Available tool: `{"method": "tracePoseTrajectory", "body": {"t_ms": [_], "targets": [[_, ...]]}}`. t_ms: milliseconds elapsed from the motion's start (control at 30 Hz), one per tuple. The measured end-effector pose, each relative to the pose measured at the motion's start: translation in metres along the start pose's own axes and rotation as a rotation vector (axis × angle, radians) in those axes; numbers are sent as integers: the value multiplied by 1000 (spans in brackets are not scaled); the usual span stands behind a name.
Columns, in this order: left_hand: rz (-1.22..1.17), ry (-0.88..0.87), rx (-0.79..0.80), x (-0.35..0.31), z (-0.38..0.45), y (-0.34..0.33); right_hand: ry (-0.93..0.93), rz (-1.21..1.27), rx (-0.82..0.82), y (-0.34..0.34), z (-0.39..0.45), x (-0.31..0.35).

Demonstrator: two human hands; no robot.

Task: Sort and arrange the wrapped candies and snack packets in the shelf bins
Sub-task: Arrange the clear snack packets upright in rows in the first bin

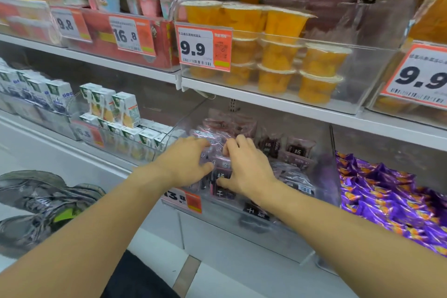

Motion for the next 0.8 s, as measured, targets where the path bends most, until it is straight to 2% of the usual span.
{"method": "tracePoseTrajectory", "body": {"t_ms": [67,167,267,400,533,667,800], "targets": [[-7,-68,-62,-7,4,4,-9,-46,23,-3,1,0],[-45,-130,-41,-17,9,-2,-52,-113,78,6,0,-6],[10,-73,-118,-13,15,-1,-203,-19,183,26,-5,-37],[-25,-28,-150,-9,20,-2,-382,-76,140,58,18,-100],[-42,-31,-162,-10,18,2,-385,-77,237,35,39,-130],[-38,-46,-206,-7,21,8,-360,-87,126,42,40,-128],[-26,-70,-214,-10,26,10,-198,0,-32,73,6,-98]]}}
Point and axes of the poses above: each hand's wrist, its own z-axis towards the middle knuckle, its own y-axis out of the back of the hand, x = y × z, the point moved 9 cm from there along z, towards the middle knuckle, and after that the axes turned 8 degrees about z, right-handed, at the moved point
